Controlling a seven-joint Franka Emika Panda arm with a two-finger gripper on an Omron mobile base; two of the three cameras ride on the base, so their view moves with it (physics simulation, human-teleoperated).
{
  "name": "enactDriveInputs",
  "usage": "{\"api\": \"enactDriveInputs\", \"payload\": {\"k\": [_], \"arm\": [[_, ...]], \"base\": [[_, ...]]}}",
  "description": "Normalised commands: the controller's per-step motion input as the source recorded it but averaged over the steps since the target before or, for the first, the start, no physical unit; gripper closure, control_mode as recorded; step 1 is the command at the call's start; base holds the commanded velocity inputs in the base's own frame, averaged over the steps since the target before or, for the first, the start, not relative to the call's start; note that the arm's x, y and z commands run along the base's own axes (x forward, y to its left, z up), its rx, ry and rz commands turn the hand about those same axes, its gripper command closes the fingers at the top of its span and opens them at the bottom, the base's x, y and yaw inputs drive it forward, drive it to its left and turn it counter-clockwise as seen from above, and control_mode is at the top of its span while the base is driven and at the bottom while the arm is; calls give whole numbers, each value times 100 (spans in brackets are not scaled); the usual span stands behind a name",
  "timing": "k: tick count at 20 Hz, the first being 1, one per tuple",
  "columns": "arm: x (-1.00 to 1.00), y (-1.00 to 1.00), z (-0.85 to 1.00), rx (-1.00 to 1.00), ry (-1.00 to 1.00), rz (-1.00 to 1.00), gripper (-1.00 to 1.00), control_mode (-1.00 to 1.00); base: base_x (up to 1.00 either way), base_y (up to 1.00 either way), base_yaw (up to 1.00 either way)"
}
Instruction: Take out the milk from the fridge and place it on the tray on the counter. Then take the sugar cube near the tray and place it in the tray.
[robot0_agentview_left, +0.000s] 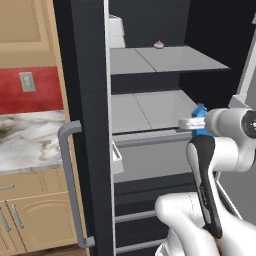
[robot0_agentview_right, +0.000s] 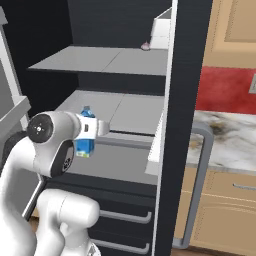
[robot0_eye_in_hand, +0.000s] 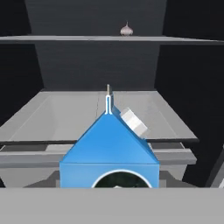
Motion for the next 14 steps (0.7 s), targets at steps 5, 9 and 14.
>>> {"api": "enactDriveInputs", "payload": {"k": [5,9,14], "arm": [[-71,20,60,0,4,3,100,-100],[-72,14,79,0,1,4,100,-100],[-41,0,15,1,2,0,100,100]], "base": [[0,0,0],[0,0,0],[-35,1,0]]}}
